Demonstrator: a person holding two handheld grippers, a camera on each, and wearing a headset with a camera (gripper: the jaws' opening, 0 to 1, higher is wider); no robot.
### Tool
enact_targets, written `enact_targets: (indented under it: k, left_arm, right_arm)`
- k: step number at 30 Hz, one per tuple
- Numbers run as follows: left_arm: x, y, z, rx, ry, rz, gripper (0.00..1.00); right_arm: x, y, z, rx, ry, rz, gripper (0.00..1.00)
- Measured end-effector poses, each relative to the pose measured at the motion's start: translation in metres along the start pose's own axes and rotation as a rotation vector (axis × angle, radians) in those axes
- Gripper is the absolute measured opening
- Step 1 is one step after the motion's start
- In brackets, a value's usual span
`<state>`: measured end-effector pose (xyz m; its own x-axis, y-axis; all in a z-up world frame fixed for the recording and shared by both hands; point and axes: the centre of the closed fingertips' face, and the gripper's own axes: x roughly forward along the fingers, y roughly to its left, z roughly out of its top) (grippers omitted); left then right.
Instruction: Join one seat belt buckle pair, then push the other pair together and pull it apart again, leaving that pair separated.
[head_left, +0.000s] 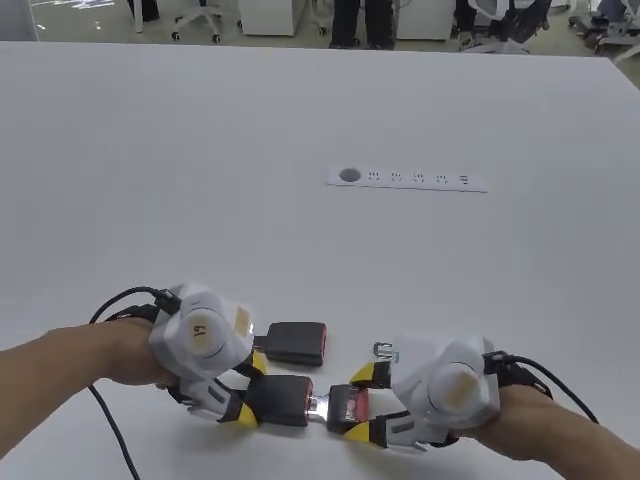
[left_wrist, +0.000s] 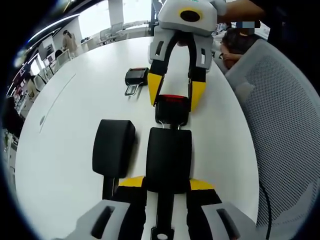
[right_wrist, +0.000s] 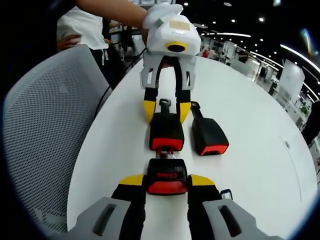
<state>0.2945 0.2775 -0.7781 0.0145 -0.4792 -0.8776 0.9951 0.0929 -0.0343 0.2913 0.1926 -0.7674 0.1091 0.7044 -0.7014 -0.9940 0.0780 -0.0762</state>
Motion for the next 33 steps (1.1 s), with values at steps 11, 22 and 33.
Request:
enact_targets:
  k: [11,22,33]
  left_arm:
    - [0.0,0.0,-0.001,-0.01,-0.002,0.002,0.3]
    - [-0.001,0.0,-0.001,-0.011,0.002,0.0,0.31]
    - [-0.001,-0.001,0.001,0.025,0.021,-0.006,0.31]
  right_arm:
    - [0.008,0.001,0.01,0.018,0.02,0.003,0.26]
    - [0.002,0.004,0.015,0.017,0.041,-0.007,0.27]
    - [0.005,0.004,0.009,0.035,0.02,0.011,0.27]
